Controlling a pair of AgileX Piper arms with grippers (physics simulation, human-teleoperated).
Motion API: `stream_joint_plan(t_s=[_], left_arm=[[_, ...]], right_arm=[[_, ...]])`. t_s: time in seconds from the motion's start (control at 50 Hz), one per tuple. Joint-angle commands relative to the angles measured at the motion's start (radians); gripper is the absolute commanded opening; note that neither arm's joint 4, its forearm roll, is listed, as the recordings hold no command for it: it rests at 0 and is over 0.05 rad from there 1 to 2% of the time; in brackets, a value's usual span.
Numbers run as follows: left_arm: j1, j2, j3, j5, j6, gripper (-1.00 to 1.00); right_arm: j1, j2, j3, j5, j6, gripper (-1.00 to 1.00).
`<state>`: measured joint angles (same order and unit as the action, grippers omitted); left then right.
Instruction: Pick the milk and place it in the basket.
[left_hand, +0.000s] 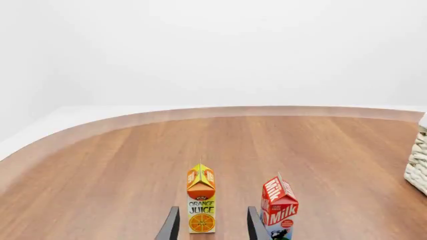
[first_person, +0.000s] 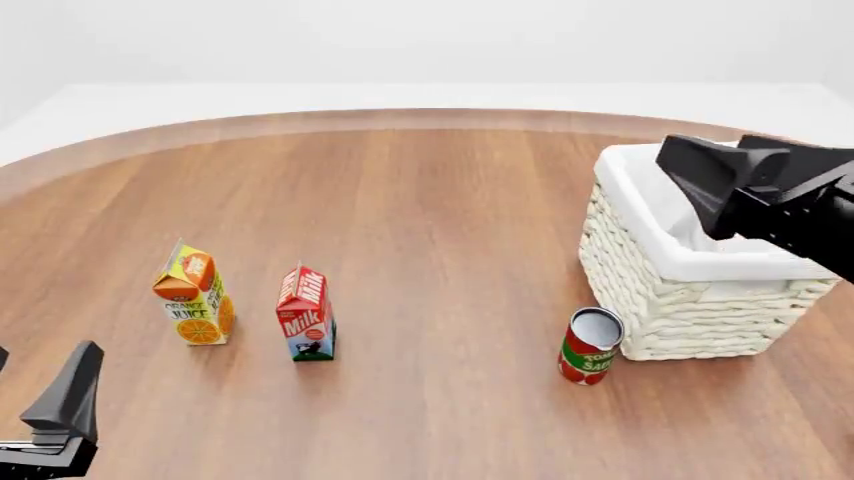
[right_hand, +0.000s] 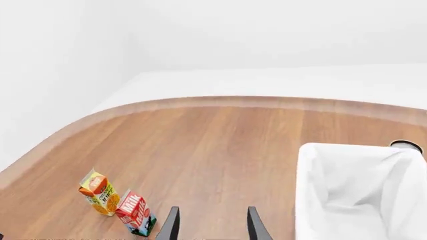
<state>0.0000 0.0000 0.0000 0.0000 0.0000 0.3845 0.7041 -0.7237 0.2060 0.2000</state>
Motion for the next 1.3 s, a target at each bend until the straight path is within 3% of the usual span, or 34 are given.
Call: stream_joint_plan(t_s=[0.02,0.46,0.82,0.96,1.3], left_arm=[[0.0,0.0,0.0,0.0,0.0,1.0],[0.0,0.0,0.0,0.0,0.0,1.0],[0.0,0.0,0.0,0.0,0.0,1.0],[0.0,0.0,0.0,0.0,0.0,1.0],[0.0,0.0,0.0,0.0,0.0,1.0]], right_arm=[[0.053,0.123,-0.098,0.028,0.044,1.0],[0.15,0.374,-0.271,0.026,0.081,1.0],[0.261,0.611,-0.48,0.033,0.121,1.0],[0.275,0.662,-0.511,0.014,0.168,1.0],[0.316,0.762,-0.592,0.016,0.21,1.0]])
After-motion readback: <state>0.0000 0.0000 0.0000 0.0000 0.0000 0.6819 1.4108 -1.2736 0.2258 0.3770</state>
